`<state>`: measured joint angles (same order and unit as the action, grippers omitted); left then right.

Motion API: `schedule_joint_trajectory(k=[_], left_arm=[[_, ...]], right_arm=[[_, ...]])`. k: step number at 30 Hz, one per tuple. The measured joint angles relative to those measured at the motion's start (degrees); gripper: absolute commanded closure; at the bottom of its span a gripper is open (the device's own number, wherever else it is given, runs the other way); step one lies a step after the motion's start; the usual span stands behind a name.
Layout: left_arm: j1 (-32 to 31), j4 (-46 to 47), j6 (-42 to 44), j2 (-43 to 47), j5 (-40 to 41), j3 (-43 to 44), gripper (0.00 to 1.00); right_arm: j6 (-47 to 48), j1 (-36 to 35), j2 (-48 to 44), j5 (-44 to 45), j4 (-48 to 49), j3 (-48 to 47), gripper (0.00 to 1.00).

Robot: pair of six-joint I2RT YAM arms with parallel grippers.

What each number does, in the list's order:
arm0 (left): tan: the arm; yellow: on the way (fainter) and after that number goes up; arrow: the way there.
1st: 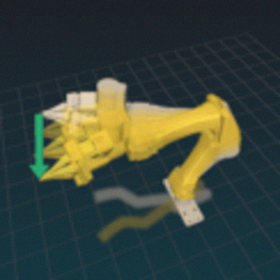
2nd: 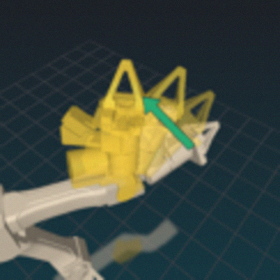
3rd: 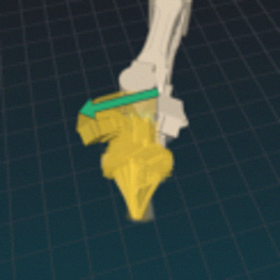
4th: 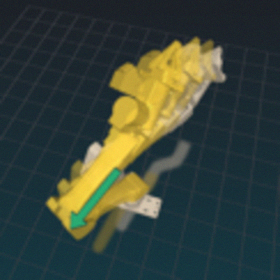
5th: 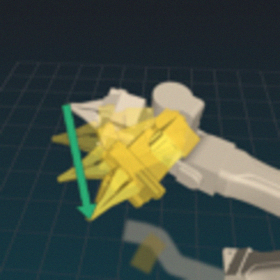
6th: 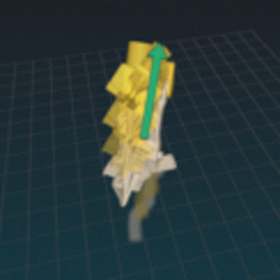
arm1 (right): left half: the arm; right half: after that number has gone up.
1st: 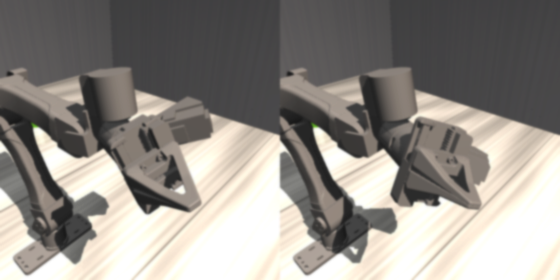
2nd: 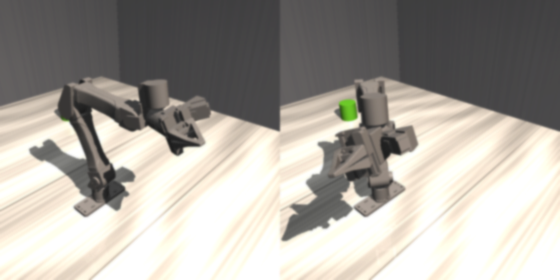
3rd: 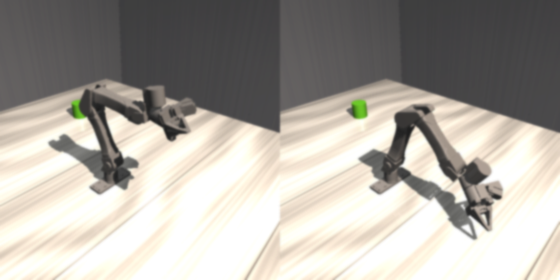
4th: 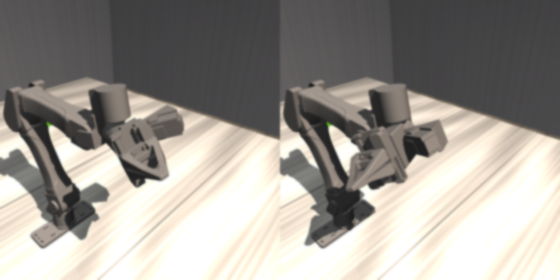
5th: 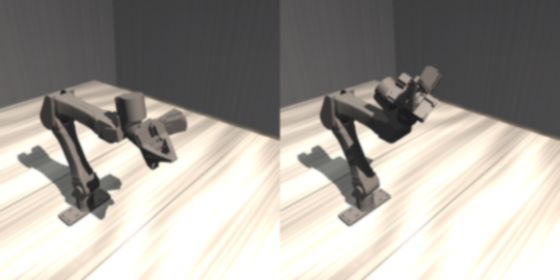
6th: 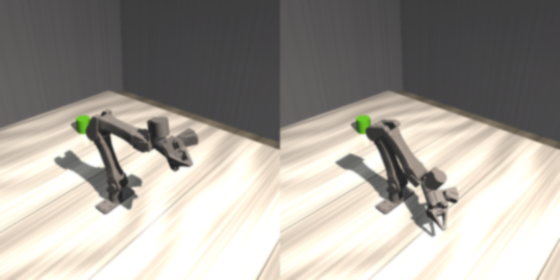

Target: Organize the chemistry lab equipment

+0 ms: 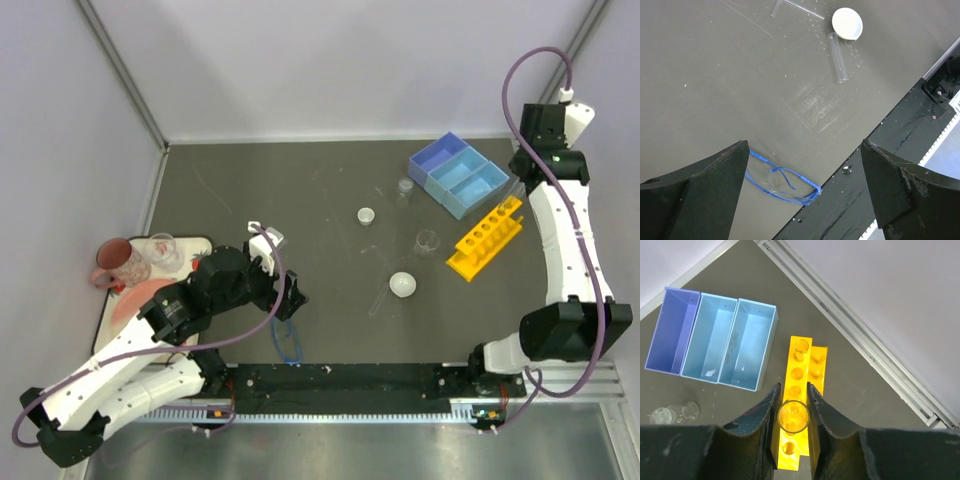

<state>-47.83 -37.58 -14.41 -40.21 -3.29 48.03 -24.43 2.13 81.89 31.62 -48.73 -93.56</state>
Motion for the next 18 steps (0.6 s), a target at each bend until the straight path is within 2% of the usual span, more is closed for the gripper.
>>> schedule_joint_trajectory(k=[7, 18], left_arm=[[0.0, 1.0, 0.0, 0.7, -0.4, -1.4, 0.01], [0.0, 1.2, 0.1, 1.1, -1.4, -2.4, 0.01]], right_arm=[[-0.9, 0.0, 4.1, 0.3, 1.6, 0.1, 0.84], [-0.7, 0.0, 5.8, 3.0, 4.8, 1.3, 0.84]])
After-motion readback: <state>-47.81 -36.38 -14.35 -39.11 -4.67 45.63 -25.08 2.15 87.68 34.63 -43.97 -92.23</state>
